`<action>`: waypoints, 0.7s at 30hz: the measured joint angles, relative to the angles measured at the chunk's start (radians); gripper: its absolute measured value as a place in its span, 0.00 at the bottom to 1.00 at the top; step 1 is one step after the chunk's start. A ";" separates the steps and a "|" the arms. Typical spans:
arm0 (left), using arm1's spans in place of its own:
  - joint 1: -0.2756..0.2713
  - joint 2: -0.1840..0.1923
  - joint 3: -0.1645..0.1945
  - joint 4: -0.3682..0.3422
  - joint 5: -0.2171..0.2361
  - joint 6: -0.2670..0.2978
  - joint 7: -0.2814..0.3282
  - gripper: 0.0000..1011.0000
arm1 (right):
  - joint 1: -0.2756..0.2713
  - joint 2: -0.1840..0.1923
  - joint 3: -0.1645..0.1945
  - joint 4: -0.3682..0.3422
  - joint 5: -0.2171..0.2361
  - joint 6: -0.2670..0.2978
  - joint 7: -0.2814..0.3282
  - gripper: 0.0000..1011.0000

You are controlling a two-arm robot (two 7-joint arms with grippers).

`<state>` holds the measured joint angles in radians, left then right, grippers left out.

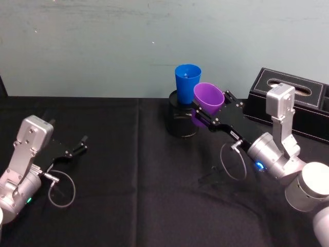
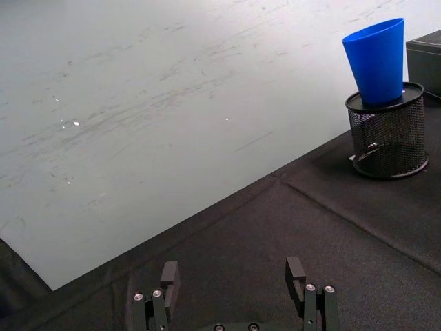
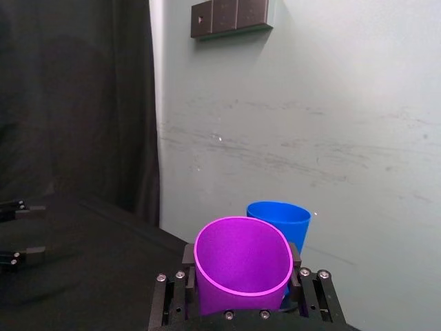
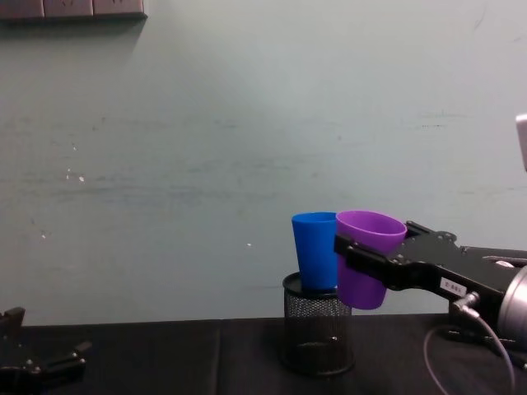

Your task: Pick up one cup with a gripper and tap it against the other cup.

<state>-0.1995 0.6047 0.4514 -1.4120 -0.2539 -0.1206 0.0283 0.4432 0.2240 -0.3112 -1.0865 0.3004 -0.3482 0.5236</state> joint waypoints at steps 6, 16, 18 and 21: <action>0.000 0.000 0.000 0.000 0.000 0.000 0.000 1.00 | -0.031 0.013 0.006 -0.034 0.009 0.015 -0.011 0.73; 0.000 0.000 0.000 0.000 0.000 0.000 0.000 1.00 | -0.084 0.041 0.017 -0.092 0.025 0.045 -0.021 0.73; 0.000 0.000 0.000 0.000 0.000 0.000 0.000 1.00 | -0.096 0.046 0.018 -0.104 0.029 0.052 -0.024 0.73; 0.000 0.000 0.000 0.000 0.000 0.000 0.000 1.00 | -0.112 0.050 0.018 -0.118 0.030 0.058 -0.029 0.73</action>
<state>-0.1995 0.6047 0.4514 -1.4120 -0.2539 -0.1206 0.0283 0.3312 0.2743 -0.2933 -1.2042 0.3301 -0.2906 0.4948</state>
